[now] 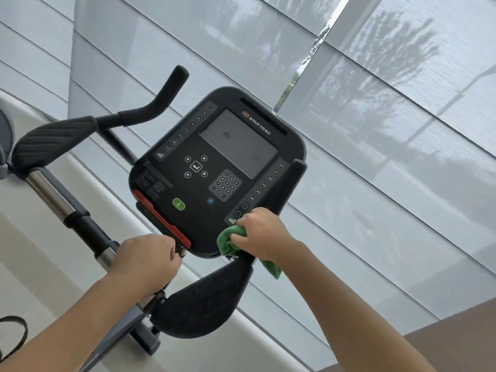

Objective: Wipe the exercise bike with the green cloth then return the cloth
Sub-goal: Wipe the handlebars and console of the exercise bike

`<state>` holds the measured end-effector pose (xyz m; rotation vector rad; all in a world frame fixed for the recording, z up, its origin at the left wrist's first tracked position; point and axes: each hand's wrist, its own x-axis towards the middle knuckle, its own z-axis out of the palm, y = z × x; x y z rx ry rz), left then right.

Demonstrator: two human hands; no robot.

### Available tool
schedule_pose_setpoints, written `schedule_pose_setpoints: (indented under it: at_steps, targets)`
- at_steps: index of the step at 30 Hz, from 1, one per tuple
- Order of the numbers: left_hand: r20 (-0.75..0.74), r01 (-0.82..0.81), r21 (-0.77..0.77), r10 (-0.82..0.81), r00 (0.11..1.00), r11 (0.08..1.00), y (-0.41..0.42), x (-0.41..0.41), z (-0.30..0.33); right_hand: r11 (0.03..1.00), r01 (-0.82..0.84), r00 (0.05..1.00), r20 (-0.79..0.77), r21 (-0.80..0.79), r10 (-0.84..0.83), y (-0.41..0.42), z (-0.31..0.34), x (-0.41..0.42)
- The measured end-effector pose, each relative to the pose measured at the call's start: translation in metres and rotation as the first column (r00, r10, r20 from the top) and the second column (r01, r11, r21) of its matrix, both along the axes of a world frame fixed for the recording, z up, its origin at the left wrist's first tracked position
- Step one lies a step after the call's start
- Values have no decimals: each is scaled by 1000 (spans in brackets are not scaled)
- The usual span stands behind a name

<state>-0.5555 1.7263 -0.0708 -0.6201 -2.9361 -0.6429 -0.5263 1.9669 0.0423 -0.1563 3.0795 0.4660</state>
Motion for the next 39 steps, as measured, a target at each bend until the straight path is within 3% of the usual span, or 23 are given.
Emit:
schedule_pose_setpoints:
  at_steps: [4,6,8,11,13,16,21,24,30,33,39]
  targets:
    - [12,18,-16,-18,1000,1000,4,0,2,977,-199,978,-45,73,202,6,19,-3]
    - [5,11,-13,-11,1000,1000,4,-2,1,953,-273,931,-212,132,296,11,39,-15]
    - [0,2,-11,-2,1000,1000,4,-2,1,954,-245,891,-349,172,291,23,66,-30]
    - [-13,2,4,-2,1000,1000,3,-2,1,929,-115,936,-274,353,220,40,83,-39]
    - [-14,-2,4,2,1000,1000,3,-2,1,905,-76,965,-196,419,172,38,63,-36]
    - [6,8,-11,-8,1000,1000,1,-3,0,952,-60,982,-151,299,110,22,18,-27]
    - [24,24,4,-24,999,1000,-3,1,4,994,-6,991,-135,-107,-9,11,1,-8]
    - [15,27,10,-27,1000,1000,-4,2,6,931,-31,981,-189,-364,-41,-4,-13,27]
    - [-43,39,61,-37,998,997,-5,6,5,786,-23,899,-357,-618,-255,-35,-51,75]
    - [-91,79,132,-67,994,988,-8,10,2,768,-88,875,-418,-634,-245,-34,-56,80]
    - [-137,131,250,-99,986,959,-9,9,-1,876,-358,854,-492,-322,169,4,-42,47]
